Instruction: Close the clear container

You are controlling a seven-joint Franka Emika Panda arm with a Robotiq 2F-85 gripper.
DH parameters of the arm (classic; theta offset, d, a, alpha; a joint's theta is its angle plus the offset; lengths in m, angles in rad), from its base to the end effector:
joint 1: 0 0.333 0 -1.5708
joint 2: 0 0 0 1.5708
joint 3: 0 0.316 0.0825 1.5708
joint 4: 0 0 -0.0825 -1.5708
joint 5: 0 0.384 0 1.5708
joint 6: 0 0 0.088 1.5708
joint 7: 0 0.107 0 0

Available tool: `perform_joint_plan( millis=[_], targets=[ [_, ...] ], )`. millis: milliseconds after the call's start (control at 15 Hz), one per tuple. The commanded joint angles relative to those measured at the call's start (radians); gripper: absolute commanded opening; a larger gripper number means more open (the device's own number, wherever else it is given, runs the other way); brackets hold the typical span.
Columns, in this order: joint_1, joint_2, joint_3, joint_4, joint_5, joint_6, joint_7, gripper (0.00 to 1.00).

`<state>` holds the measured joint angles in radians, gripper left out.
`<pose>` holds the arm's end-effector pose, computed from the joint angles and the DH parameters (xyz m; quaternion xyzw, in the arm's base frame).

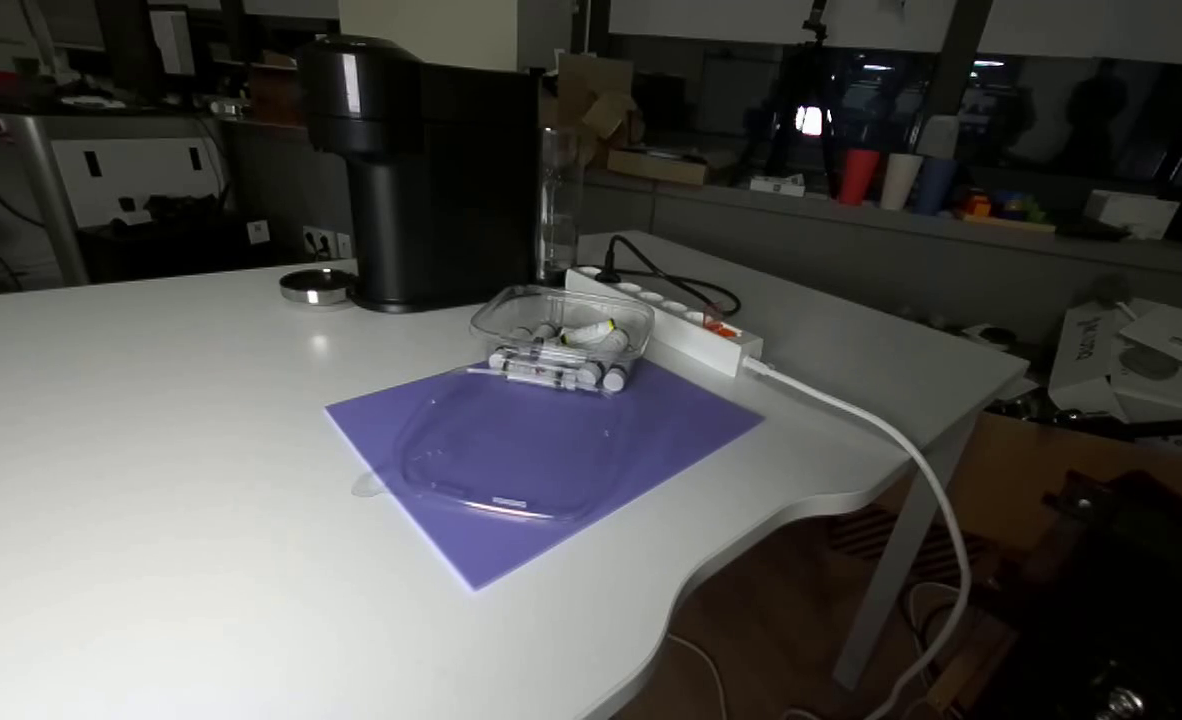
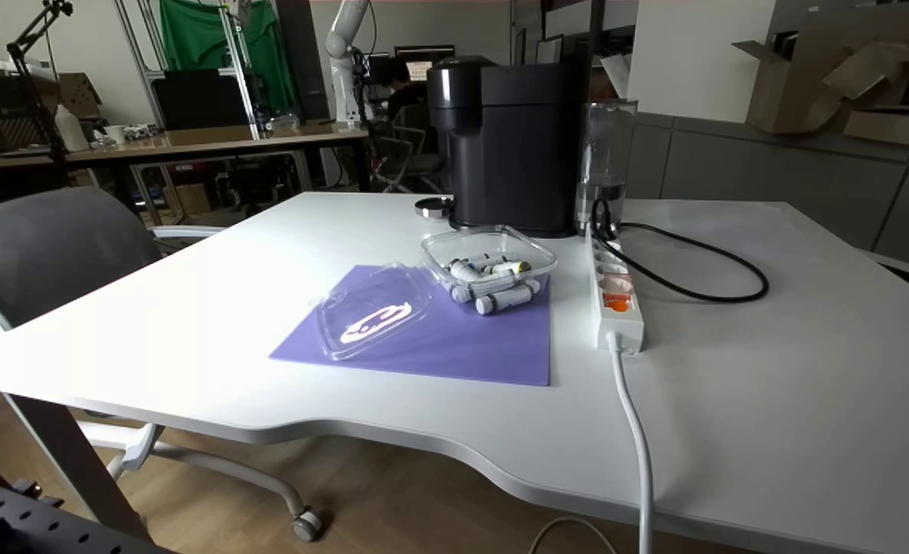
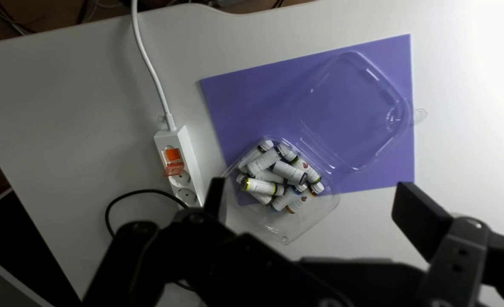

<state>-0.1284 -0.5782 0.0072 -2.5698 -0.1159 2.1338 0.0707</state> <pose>0.3796 -0.0512 0.4680 0.9937 -0.0686 0.0695 0.0548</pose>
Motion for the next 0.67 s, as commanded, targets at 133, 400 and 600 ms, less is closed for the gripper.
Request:
perform_joint_plan(
  millis=[133,400,600],
  targets=[
    [-0.004,0.227,0.083,0.026,-0.088,0.206,0.174,1.00],
    [0.020,0.277,0.087,0.011,-0.092,0.267,0.190,1.00],
    [0.031,0.312,0.084,0.014,-0.092,0.283,0.193,1.00]
  ],
)
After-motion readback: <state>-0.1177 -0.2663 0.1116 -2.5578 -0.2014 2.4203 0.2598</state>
